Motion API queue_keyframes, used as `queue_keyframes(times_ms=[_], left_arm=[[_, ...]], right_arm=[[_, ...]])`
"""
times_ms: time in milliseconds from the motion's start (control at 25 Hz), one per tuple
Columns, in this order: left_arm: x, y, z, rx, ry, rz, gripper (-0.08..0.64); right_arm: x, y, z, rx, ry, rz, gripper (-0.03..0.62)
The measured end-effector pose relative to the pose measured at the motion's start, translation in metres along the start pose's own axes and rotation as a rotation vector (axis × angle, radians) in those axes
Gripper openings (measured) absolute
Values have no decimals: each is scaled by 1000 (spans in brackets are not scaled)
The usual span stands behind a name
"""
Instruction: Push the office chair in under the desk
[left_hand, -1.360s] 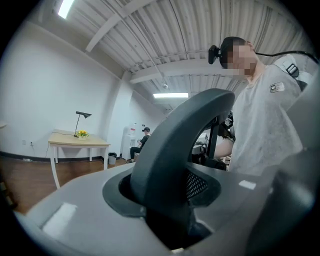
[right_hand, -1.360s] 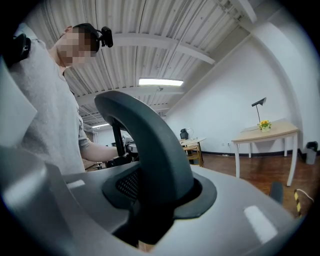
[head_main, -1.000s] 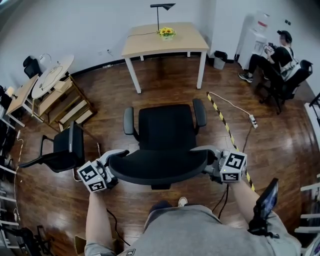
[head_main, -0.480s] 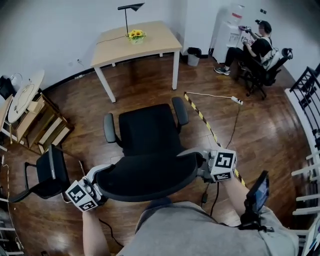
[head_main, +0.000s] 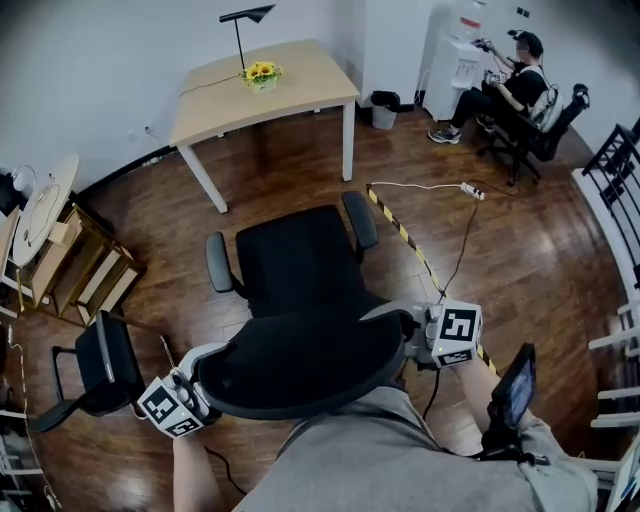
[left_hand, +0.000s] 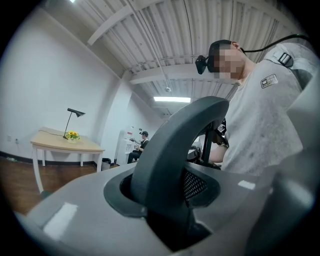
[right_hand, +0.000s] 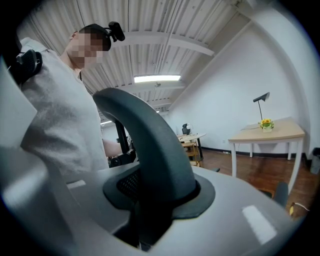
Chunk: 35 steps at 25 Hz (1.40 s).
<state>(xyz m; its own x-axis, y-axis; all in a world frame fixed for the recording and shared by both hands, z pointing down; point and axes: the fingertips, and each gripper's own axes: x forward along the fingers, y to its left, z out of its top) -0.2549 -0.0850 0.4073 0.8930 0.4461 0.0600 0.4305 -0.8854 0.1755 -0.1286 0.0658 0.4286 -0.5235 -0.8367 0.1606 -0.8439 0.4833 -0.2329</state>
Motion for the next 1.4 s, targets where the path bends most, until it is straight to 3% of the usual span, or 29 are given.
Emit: queue_keyframes(times_ms=[920,1400], left_arm=[[97,92,16,1,-14,97,166],[123,165,30,-7,-8,75,164]], right_arm=[[-28,-145,23,-15,52,92,149],[-11,-219,43,-11,48,92,149]])
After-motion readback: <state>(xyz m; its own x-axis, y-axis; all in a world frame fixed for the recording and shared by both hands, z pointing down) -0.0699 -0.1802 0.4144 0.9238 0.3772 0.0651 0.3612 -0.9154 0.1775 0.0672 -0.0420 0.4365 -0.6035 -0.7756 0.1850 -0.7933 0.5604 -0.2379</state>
